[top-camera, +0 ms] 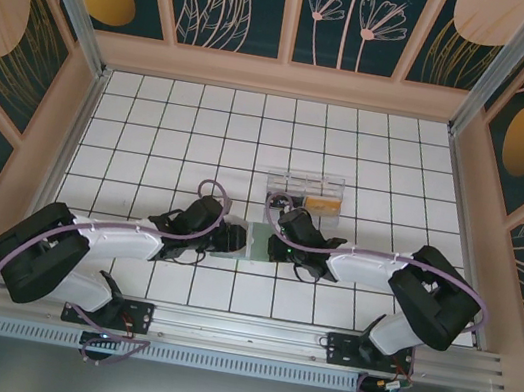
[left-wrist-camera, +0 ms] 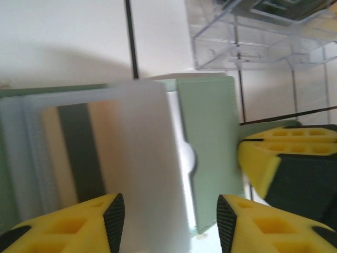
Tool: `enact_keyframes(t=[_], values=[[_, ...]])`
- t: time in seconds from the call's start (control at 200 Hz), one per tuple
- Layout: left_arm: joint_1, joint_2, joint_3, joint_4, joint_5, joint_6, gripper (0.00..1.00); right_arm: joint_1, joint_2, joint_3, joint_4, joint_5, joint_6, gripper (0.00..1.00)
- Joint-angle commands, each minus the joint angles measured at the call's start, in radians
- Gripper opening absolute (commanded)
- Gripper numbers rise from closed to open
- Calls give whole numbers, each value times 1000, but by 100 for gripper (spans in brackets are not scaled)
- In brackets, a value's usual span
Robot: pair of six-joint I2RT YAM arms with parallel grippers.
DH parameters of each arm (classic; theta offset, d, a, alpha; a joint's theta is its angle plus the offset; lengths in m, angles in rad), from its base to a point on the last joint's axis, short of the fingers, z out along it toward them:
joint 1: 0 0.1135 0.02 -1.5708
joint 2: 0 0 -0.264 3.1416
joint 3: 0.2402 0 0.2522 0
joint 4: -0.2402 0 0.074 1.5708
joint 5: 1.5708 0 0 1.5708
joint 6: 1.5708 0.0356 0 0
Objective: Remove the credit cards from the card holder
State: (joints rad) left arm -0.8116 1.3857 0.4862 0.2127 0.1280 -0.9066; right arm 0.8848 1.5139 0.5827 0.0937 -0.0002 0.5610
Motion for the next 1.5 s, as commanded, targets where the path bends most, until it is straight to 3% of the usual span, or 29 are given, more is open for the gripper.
enact_keyframes(t=[0.0, 0.17, 0.495, 0.756, 1.016, 1.151, 1.266, 1.396, 1.496], values=[[2, -29, -5, 69, 43, 9, 54, 13, 23, 10, -12, 0, 20, 12], [0, -25, -9, 104, 65, 11, 62, 13, 21, 11, -15, 4, 23, 12], [0, 38, 24, 254, 191, -18, 63, 13, -23, -7, -26, 62, 49, 12], [-1, 65, 34, 264, 202, -27, 63, 5, -154, -45, -41, 134, 69, 12], [1, -8, 48, 145, 104, 12, 65, -15, -257, -64, -28, 124, 61, 14], [8, -72, 54, -26, -81, 20, 65, -15, -246, -51, 26, 42, 59, 18], [47, -132, 22, -145, -189, -3, 51, -15, -208, -28, 91, -53, 73, 22], [113, -199, -73, -130, -164, -23, 38, -14, -129, 13, 154, -139, 100, 23], [124, -203, -101, -107, -145, -23, 20, -13, -58, 45, 196, -191, 121, 23]])
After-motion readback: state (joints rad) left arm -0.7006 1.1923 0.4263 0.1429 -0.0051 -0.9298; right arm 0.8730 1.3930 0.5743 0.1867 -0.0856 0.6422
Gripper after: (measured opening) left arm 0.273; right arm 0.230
